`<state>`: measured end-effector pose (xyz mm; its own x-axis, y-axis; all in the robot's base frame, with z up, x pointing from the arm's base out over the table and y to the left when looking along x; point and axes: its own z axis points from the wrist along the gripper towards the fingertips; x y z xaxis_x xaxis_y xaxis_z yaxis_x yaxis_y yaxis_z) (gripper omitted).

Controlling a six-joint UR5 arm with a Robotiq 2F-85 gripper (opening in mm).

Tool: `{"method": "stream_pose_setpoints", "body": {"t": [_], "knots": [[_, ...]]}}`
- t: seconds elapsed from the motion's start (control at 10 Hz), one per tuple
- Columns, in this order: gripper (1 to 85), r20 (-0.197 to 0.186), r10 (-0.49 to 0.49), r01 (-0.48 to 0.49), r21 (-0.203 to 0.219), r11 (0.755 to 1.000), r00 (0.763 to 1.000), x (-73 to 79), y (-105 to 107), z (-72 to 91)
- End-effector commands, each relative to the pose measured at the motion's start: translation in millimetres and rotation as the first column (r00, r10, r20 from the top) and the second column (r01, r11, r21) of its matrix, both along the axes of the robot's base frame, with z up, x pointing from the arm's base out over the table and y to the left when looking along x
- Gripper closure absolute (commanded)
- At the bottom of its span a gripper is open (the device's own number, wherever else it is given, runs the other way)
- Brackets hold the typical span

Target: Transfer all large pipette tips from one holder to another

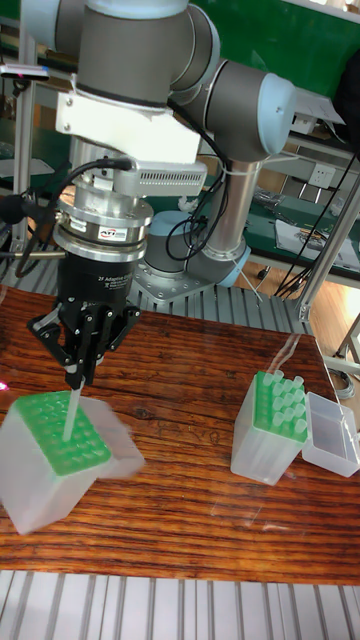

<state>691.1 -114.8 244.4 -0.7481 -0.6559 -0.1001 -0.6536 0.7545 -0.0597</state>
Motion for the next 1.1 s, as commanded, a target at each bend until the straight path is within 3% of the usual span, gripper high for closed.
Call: {"method": "stream_pose_setpoints", "body": {"t": [0.0, 0.2, 1.0], "knots": [[84.7, -0.018, -0.012, 0.012, 0.008, 1.0, 1.0, -9.0, 4.3, 16.8], [84.7, -0.02, -0.011, 0.011, -0.004, 1.0, 1.0, -15.7, 3.2, 31.5], [84.7, -0.05, -0.005, 0.006, 0.003, 1.0, 0.999, -53.7, -14.5, 61.7]]}}
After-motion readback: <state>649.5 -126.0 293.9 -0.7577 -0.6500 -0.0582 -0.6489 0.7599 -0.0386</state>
